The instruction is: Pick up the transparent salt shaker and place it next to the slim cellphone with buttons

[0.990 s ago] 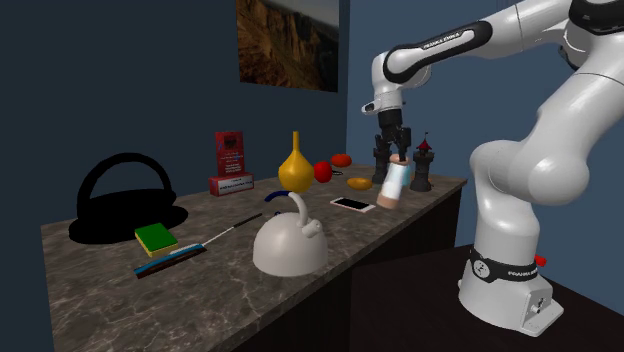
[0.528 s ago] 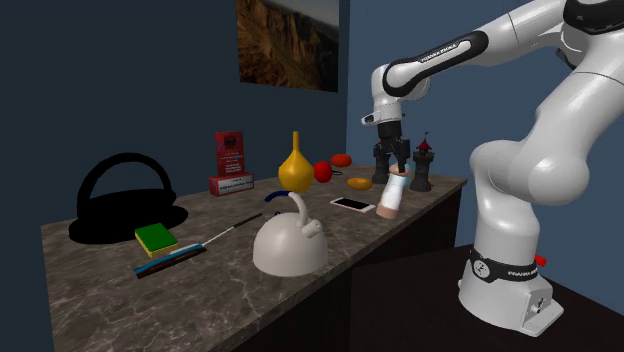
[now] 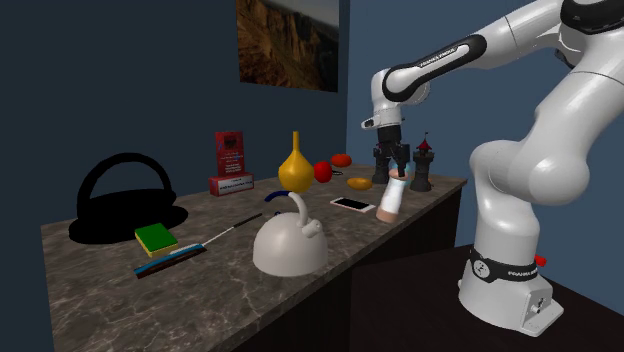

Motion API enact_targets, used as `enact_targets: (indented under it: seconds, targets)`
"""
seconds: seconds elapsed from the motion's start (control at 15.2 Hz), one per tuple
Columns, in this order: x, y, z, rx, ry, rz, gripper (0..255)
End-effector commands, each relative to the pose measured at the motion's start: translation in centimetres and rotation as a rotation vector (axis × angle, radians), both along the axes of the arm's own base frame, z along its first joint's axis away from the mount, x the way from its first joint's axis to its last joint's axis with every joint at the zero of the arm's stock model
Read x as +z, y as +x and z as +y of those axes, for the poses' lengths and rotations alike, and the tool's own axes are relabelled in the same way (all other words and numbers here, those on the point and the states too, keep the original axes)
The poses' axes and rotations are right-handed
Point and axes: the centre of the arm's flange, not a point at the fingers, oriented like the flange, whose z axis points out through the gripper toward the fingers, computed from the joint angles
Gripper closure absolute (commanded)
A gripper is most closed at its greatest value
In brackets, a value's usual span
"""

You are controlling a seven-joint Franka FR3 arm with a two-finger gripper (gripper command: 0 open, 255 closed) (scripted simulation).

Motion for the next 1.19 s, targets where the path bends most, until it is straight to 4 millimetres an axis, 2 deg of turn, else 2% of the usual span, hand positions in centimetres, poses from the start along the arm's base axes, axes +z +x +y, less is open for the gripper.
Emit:
enact_targets:
  seconds: [0.0, 0.07, 0.4, 0.66, 1.12]
  targets:
    - [0.0, 0.0, 0.0, 0.000, 0.000, 0.000, 255]
    - [0.0, 0.0, 0.0, 0.000, 0.000, 0.000, 0]
    - [0.0, 0.0, 0.0, 0.000, 0.000, 0.000, 0]
    - [4.9, 0.3, -1.1, 0.000, 0.000, 0.000, 0]
    - [4.9, 0.3, -1.1, 0.000, 0.000, 0.000, 0]
